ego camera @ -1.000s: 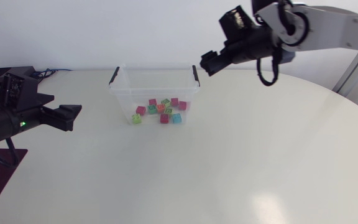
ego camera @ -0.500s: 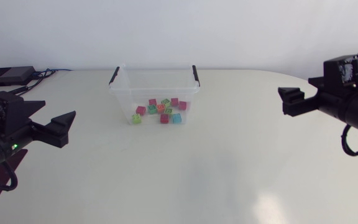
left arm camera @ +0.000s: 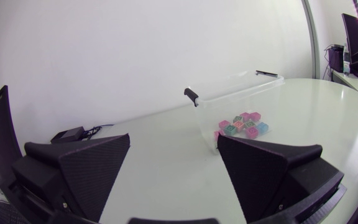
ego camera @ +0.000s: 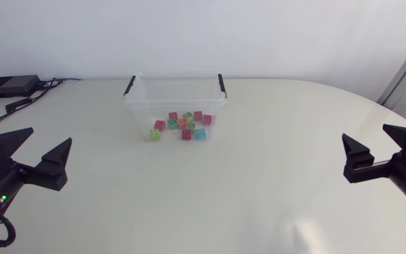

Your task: Pick up the duplo bricks and place them in the container

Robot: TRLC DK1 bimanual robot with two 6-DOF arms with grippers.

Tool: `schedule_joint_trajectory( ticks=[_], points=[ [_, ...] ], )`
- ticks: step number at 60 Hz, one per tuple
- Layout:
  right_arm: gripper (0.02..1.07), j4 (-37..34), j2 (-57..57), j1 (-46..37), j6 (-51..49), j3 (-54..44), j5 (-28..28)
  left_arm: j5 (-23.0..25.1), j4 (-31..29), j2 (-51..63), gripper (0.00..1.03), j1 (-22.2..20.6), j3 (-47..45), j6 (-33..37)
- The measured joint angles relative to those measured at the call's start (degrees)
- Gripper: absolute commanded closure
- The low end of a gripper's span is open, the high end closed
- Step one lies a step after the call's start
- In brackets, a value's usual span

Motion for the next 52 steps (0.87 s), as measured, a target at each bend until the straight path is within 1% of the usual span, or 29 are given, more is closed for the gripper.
schedule_joint_trajectory(
  ticks=[10, 37, 52],
  points=[
    [0.07, -0.07, -5.9, 1.03, 2.71, -4.09, 1.01, -1.84, -0.92, -5.38, 0.05, -0.92, -3.28, -3.19],
    [0.07, 0.17, -23.58, 4.7, 14.08, -15.72, 3.39, -7.63, -3.28, -21.57, 0.05, -4.15, -12.13, -13.03],
    [0.07, 0.17, -25.22, 4.94, 15.47, -16.96, 3.89, -7.96, -3.41, -23.21, 0.05, -4.46, -12.92, -14.34]
  ],
)
